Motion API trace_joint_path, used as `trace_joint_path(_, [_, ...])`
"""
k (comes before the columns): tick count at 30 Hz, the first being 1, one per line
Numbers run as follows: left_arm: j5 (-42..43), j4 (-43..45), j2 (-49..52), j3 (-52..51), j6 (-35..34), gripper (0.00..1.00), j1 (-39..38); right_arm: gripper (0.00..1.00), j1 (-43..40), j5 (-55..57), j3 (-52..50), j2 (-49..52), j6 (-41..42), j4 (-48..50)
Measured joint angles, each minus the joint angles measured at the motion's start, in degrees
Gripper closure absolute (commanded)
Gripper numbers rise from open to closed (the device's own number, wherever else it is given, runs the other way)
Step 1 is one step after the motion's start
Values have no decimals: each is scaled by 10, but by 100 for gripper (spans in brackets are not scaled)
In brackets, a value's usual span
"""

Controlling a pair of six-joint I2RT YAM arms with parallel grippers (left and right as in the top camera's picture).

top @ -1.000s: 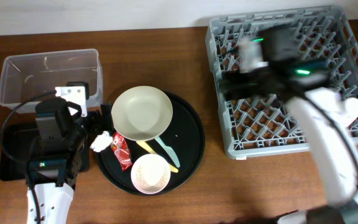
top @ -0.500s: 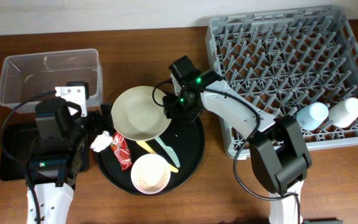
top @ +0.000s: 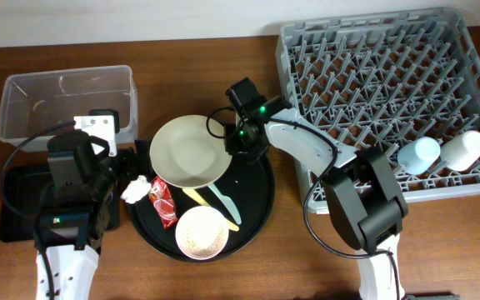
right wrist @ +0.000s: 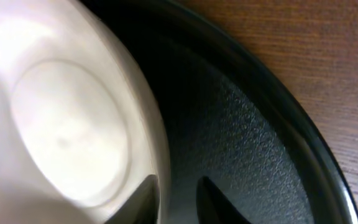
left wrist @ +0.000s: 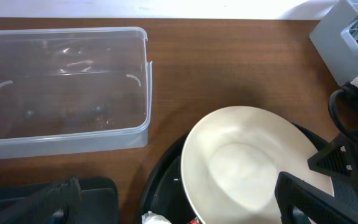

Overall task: Sort waste into correct bins and load items into the dishwasher rack
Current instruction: 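Grasp the cream plate rim with the right gripper and lift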

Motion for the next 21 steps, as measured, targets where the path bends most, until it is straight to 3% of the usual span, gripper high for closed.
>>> trace_joint_path(3, [0,0,0,0,0,1,0,96,-1,0,0,0,-4,0])
trace_joint_path(12, [0,0,0,0,0,1,0,96,-1,26,2,-9,-37,-24])
trace_joint_path(21, [0,0,0,0,0,1,0,96,-2,135,10,-128,-118,-74])
